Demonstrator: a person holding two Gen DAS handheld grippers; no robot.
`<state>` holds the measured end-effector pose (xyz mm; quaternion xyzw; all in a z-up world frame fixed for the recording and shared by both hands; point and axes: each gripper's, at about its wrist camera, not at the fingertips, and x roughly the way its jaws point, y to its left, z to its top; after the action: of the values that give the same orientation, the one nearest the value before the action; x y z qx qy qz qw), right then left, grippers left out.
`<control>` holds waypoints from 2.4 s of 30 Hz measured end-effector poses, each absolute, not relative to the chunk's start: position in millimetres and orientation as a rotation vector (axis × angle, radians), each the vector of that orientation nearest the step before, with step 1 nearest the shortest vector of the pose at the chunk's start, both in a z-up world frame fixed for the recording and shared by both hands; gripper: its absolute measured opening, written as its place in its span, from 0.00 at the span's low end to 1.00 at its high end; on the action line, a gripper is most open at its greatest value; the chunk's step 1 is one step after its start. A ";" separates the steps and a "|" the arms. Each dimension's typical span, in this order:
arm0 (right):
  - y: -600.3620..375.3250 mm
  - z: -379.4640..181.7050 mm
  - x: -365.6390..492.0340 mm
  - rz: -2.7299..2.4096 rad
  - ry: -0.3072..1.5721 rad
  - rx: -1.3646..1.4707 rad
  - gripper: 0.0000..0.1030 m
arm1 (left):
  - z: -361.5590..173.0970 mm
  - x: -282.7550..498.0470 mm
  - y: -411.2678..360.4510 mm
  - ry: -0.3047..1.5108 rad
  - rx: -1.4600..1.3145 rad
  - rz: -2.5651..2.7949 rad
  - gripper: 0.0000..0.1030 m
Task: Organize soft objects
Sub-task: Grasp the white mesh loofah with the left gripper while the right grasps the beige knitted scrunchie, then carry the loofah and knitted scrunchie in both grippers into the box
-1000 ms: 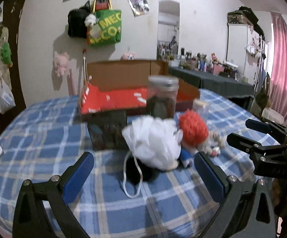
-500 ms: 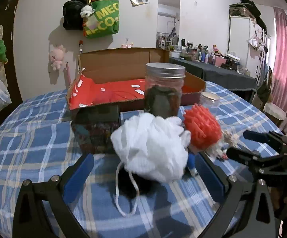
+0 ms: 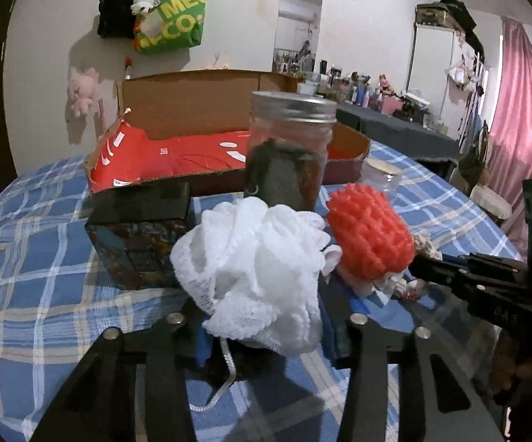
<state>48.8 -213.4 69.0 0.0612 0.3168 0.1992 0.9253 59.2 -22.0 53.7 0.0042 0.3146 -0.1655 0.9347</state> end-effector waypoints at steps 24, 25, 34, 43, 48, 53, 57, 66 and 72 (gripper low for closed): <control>-223.2 92.7 38.4 0.378 0.592 0.134 0.13 | 78.8 39.4 8.2 0.613 -0.054 -0.350 0.34; -223.6 95.5 37.6 0.378 0.587 0.133 0.13 | 80.9 38.6 9.1 0.608 -0.055 -0.351 0.34; -226.1 127.8 35.9 0.364 0.518 0.118 0.13 | 113.2 32.1 21.4 0.532 -0.057 -0.332 0.32; -225.6 157.0 51.6 0.363 0.474 0.105 0.13 | 136.6 43.4 33.3 0.495 -0.056 -0.317 0.31; -223.4 172.3 66.2 0.369 0.452 0.087 0.13 | 149.0 55.0 35.7 0.481 -0.045 -0.314 0.31; -219.9 186.9 85.6 0.387 0.438 0.073 0.13 | 162.4 72.0 35.3 0.472 -0.027 -0.324 0.31; -214.5 197.1 109.8 0.411 0.443 0.047 0.13 | 170.8 91.9 34.8 0.482 -0.015 -0.349 0.31; -199.3 209.3 195.4 0.476 0.534 -0.005 0.13 | 178.0 158.9 25.7 0.574 0.029 -0.425 0.31; -175.4 200.7 263.4 0.467 0.635 -0.083 0.13 | 171.4 220.0 12.4 0.660 0.086 -0.429 0.31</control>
<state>263.4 -175.4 200.7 -0.0405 0.3092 0.2274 0.9225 220.0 12.4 171.4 0.0421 0.3215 -0.2090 0.9226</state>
